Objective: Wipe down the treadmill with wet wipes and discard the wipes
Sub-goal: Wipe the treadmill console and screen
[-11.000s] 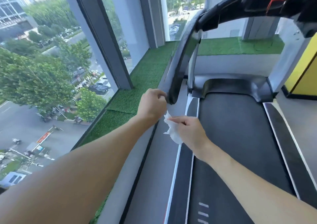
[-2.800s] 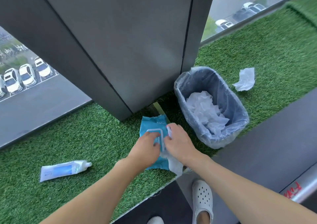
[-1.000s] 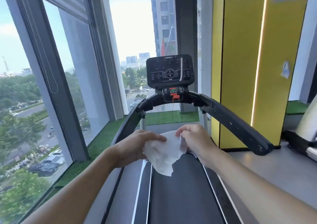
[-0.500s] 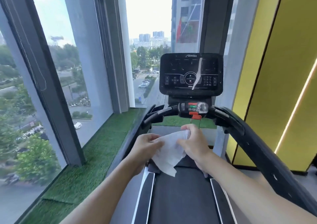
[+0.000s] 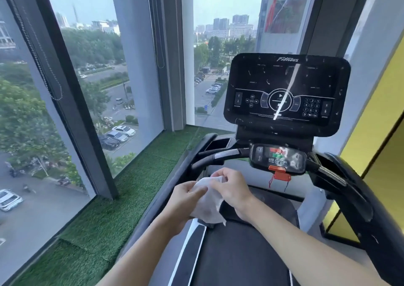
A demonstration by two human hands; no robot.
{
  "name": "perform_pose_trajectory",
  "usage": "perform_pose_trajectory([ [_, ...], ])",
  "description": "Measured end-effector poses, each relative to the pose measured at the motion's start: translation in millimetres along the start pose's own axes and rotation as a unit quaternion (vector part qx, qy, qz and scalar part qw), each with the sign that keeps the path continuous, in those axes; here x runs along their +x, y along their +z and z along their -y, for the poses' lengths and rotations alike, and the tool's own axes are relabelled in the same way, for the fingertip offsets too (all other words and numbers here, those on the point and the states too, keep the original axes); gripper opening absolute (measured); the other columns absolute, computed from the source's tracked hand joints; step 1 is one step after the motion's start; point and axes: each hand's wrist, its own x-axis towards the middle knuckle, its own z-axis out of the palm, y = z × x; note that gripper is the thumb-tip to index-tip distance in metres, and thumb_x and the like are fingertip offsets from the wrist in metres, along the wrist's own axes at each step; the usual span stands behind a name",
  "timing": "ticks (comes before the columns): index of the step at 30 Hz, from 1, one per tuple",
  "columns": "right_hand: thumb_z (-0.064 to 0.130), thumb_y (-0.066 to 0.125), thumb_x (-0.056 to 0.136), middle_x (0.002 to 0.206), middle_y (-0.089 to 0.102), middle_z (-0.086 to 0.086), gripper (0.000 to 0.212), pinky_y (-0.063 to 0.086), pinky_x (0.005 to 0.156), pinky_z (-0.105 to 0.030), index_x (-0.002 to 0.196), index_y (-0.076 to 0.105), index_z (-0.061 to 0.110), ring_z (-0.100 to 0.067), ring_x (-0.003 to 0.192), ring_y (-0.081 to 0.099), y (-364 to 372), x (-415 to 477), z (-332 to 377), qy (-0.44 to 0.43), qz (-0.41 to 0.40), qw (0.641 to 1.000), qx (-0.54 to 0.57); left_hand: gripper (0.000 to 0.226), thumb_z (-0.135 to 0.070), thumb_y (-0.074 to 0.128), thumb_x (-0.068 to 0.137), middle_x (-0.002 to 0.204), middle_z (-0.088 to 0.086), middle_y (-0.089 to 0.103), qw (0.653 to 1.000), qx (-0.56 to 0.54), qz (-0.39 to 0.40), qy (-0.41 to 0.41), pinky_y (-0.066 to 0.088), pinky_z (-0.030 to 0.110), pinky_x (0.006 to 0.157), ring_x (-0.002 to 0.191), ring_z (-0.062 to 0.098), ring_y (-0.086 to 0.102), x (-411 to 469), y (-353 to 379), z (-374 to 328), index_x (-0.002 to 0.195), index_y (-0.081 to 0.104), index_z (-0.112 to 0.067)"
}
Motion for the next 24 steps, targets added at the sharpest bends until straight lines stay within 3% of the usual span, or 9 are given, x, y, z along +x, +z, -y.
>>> perform_pose_trajectory([
  [4, 0.02, 0.067, 0.091, 0.075, 0.061, 0.001, 0.011, 0.043, 0.063, -0.02, 0.085, 0.073, 0.013, -0.011, 0.07, 0.053, -11, 76, -26, 0.023, 0.063, 0.998, 0.005, 0.027, -0.029, 0.06, 0.099, 0.082, 0.01, 0.071, 0.998, -0.018, -0.052, -0.036, 0.052, 0.035, 0.063, 0.067, 0.019, 0.065, 70, 26, 1, 0.099, 0.073, -0.006],
  [7, 0.019, 0.062, 0.095, 0.067, 0.056, -0.004, 0.026, 0.039, 0.064, -0.029, 0.076, 0.069, 0.003, -0.016, 0.064, 0.048, -11, 130, -36, 0.004, 0.151, 0.988, -0.035, 0.014, -0.014, 0.061, 0.095, 0.075, 0.003, 0.072, 0.977, -0.033, -0.21, -0.026, 0.046, 0.02, 0.049, 0.055, 0.009, 0.062, 122, 35, 6, 0.092, 0.074, -0.01],
  [9, 0.014, 0.055, 0.096, 0.083, 0.066, -0.007, 0.019, 0.044, 0.076, -0.03, 0.094, 0.072, 0.007, -0.021, 0.078, 0.059, -8, 165, -41, -0.02, 0.183, 0.979, -0.088, 0.015, -0.006, 0.06, 0.089, 0.074, 0.002, 0.071, 0.955, -0.028, -0.296, -0.01, 0.045, 0.017, 0.047, 0.057, 0.01, 0.061, 152, 32, 9, 0.087, 0.074, -0.011],
  [12, 0.013, 0.047, 0.098, 0.123, 0.062, 0.001, 0.037, 0.041, 0.097, -0.025, 0.131, 0.063, 0.021, -0.017, 0.114, 0.058, -9, 222, -49, -0.078, 0.199, 0.947, -0.241, 0.013, -0.006, 0.06, 0.09, 0.08, -0.004, 0.071, 0.933, 0.031, -0.359, 0.01, 0.042, 0.003, 0.054, 0.069, -0.002, 0.061, 195, 21, 14, 0.09, 0.072, -0.012],
  [15, 0.019, 0.043, 0.1, 0.151, 0.044, -0.003, 0.048, 0.032, 0.114, -0.035, 0.148, 0.044, 0.019, -0.023, 0.138, 0.042, -12, 278, -55, -0.126, 0.238, 0.878, -0.395, 0.013, -0.01, 0.062, 0.094, 0.095, -0.004, 0.07, 0.922, 0.102, -0.371, 0.031, 0.039, -0.004, 0.064, 0.079, -0.011, 0.057, 239, 14, 23, 0.102, 0.072, -0.011],
  [18, 0.025, 0.045, 0.1, 0.154, 0.041, -0.007, 0.056, 0.031, 0.113, -0.037, 0.153, 0.032, 0.016, -0.028, 0.14, 0.04, -6, 316, -61, -0.119, 0.293, 0.814, -0.488, 0.017, -0.009, 0.062, 0.095, 0.106, 0.003, 0.064, 0.916, 0.169, -0.358, 0.063, 0.038, -0.003, 0.076, 0.081, -0.013, 0.056, 278, 13, 41, 0.108, 0.073, -0.007],
  [21, 0.032, 0.051, 0.097, 0.138, 0.056, -0.007, 0.047, 0.043, 0.102, -0.042, 0.14, 0.042, 0.016, -0.031, 0.125, 0.052, 3, 337, -77, -0.085, 0.333, 0.792, -0.504, 0.019, -0.006, 0.06, 0.096, 0.106, 0.0, 0.061, 0.931, 0.19, -0.303, 0.067, 0.047, 0.006, 0.079, 0.082, -0.014, 0.058, 304, 17, 62, 0.111, 0.071, -0.006],
  [24, 0.036, 0.053, 0.094, 0.128, 0.06, -0.006, 0.043, 0.048, 0.094, -0.044, 0.131, 0.047, 0.015, -0.031, 0.118, 0.056, 5, 347, -86, -0.055, 0.353, 0.791, -0.497, 0.025, -0.009, 0.055, 0.098, 0.105, -0.01, 0.067, 0.93, 0.243, -0.261, 0.086, 0.044, 0.019, 0.097, 0.101, 0.005, 0.059, 315, 22, 83, 0.12, 0.066, -0.014],
])
